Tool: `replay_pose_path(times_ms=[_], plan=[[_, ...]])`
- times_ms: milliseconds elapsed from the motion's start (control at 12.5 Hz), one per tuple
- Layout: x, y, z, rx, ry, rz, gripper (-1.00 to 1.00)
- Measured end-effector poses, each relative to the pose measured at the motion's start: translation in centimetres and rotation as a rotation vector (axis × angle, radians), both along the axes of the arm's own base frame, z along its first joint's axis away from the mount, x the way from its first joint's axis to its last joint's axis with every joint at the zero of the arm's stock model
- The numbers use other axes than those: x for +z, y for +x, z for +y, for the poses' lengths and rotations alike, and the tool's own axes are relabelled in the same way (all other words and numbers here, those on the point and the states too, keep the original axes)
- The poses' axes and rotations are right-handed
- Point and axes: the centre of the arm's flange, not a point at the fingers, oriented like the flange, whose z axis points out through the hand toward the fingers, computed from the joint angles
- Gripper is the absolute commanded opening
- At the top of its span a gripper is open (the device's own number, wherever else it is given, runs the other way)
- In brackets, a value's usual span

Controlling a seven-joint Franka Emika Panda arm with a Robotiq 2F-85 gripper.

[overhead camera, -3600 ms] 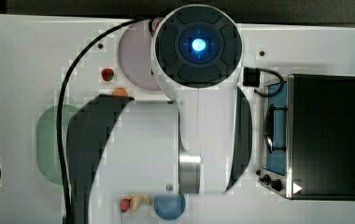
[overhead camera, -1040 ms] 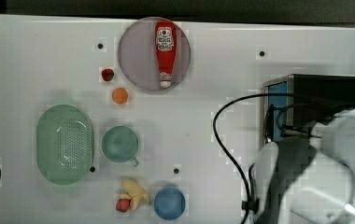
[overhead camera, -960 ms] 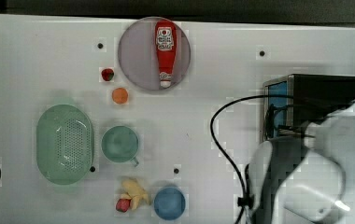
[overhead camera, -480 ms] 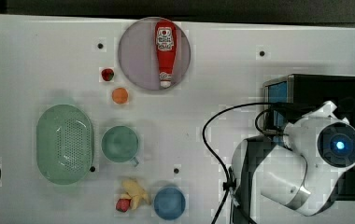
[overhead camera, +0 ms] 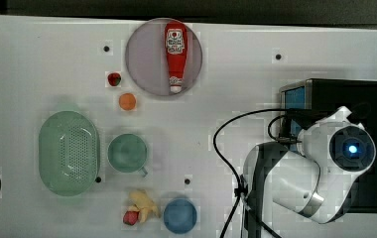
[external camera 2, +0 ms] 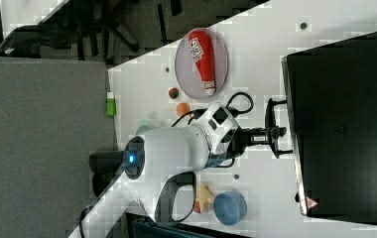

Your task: Flap open oven.

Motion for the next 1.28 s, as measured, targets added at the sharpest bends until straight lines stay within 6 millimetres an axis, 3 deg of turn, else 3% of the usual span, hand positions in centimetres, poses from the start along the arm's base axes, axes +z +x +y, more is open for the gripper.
replay_pose_path(times_ms=[320,800,1040,1280], plan=[[-1.2,0.7,1.8,0.105,-0.122,0.074,-0.65],[-3.7,2.6,9.2,0.156,-0.29,0.14,-0.65],[-6.9,3.3,14.2,0.153,-0.37,0.149,-0.65],[-12.3,3.0,19.6,0.18,-0.474,0.178,-0.65]])
